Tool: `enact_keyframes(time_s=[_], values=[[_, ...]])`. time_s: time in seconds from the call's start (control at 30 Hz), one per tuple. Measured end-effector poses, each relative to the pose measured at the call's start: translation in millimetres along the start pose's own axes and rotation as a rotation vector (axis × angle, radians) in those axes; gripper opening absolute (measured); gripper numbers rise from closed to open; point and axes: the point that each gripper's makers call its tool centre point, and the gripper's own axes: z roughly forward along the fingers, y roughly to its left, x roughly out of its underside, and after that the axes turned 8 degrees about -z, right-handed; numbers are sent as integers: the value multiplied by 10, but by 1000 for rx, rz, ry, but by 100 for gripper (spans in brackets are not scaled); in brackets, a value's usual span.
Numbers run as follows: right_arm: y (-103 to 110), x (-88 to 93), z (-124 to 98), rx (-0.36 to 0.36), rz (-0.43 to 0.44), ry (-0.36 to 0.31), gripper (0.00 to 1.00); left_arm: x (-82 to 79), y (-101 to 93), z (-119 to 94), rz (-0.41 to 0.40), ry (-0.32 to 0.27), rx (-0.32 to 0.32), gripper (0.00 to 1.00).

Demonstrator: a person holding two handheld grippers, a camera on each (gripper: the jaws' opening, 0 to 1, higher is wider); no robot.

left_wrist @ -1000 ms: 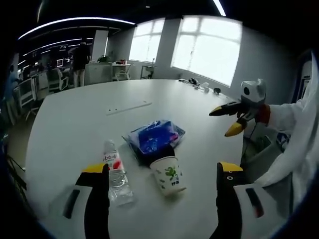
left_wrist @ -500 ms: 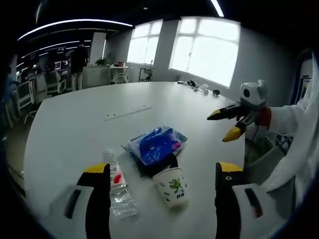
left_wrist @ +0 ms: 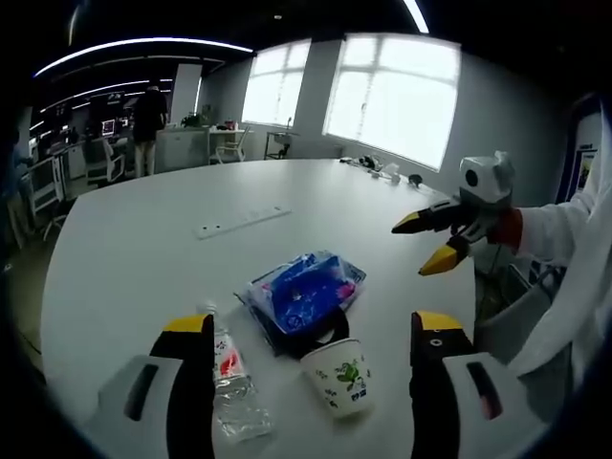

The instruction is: Arrange the tabletop items into an orderly group along one side of the table until the central work area is clear of visible clutter.

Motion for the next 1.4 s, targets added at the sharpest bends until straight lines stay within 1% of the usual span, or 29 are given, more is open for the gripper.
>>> enact_keyframes(time_s=[0.2, 0.43, 0.67, 1.13, 1.4], values=[[-77, -17, 89, 18, 21, 1, 56, -32, 34, 121, 2, 0, 4, 84], [-127, -15, 185, 19, 19, 9, 55, -67, 72, 229, 1, -3, 8, 82], [-174, 15, 264, 22, 24, 19, 53, -68, 121, 328, -4, 0, 9, 80], [-217, 36, 432, 21, 46, 27, 49, -19, 200, 510, 12, 20, 4, 75], [-247, 101, 563, 16, 56, 45, 48, 19, 245, 625, 16, 33, -2, 71]])
